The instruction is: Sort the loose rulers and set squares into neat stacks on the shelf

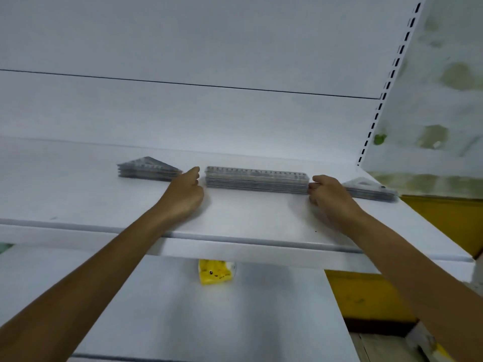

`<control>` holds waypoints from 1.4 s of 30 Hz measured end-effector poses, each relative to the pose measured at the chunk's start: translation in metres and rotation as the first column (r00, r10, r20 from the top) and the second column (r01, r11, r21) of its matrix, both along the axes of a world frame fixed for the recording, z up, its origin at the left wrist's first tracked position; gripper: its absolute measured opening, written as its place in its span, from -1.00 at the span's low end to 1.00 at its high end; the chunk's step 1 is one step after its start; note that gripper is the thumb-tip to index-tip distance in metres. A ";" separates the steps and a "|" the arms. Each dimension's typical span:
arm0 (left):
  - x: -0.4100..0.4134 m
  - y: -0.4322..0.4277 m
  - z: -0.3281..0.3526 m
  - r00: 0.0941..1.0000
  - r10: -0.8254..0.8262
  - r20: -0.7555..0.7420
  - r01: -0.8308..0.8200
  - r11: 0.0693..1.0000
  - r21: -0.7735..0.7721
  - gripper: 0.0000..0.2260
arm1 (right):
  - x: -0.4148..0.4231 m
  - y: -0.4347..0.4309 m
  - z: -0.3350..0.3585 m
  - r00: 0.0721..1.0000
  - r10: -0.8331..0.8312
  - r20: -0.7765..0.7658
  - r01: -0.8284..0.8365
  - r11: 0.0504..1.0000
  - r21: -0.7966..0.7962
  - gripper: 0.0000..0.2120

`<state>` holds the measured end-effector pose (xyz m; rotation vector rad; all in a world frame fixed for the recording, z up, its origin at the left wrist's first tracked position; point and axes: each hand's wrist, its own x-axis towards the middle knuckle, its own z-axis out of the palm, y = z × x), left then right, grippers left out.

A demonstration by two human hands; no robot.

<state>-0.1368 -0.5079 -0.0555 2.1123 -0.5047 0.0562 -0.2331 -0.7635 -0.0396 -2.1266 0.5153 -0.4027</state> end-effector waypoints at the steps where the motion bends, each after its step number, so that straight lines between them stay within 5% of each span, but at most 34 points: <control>1: 0.001 -0.001 0.000 1.000 -0.001 -0.008 0.001 1.000 0.007 -0.67 | 0.000 0.000 -0.002 1.000 -0.017 0.010 0.017 1.000 0.008 -0.78; 13: -0.005 -0.005 0.010 0.998 -0.053 -0.038 0.057 0.992 0.115 -0.64 | -0.002 0.005 -0.006 0.997 -0.073 0.040 0.077 0.991 -0.105 -0.89; 16: -0.004 -0.006 0.009 0.997 -0.057 -0.043 0.062 0.992 0.113 -0.63 | -0.001 0.007 -0.006 0.997 -0.065 0.036 0.070 0.988 -0.138 -0.79; 20: -0.009 -0.006 0.017 0.991 -0.029 -0.134 0.031 0.999 0.012 -0.87 | 0.001 0.002 -0.003 0.998 -0.046 0.032 0.048 0.996 -0.077 -0.83; 26: -0.009 -0.008 0.021 0.977 -0.058 -0.206 0.046 0.997 -0.059 -0.77 | 0.003 0.005 -0.009 0.987 -0.060 0.147 0.078 0.989 -0.122 -0.78; 34: 0.001 -0.010 0.018 0.968 -0.094 -0.234 0.101 0.995 0.017 -0.39 | -0.001 0.004 -0.008 0.989 0.007 0.147 0.016 0.988 -0.156 -0.82; 42: 0.002 -0.012 0.010 0.971 -0.083 -0.225 0.084 0.996 -0.007 -0.42 | 0.000 0.001 -0.011 0.988 0.008 0.153 0.010 0.993 -0.118 -0.80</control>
